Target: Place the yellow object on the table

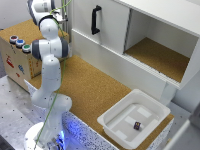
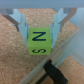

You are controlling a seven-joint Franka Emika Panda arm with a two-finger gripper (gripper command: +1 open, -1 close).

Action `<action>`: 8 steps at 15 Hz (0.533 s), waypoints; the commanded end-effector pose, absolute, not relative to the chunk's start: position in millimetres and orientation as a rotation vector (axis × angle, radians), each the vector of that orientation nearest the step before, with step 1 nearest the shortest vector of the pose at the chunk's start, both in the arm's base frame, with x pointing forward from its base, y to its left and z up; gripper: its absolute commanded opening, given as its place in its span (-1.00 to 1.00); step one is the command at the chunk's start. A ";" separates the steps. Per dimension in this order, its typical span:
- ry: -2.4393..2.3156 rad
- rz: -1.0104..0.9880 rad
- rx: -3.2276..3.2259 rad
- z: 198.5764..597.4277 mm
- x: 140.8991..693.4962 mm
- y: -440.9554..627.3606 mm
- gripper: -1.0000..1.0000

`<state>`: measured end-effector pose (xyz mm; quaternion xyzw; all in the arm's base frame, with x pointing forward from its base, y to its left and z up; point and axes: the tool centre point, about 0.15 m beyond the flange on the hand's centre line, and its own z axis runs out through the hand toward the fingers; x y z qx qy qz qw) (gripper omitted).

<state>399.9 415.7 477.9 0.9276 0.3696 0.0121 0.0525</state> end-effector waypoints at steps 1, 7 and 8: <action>0.974 0.219 3.012 465.9 365.2 323.0 -1.00; 0.634 0.302 3.098 463.7 374.4 233.0 -1.00; 0.572 0.287 3.077 461.2 376.5 214.3 -1.00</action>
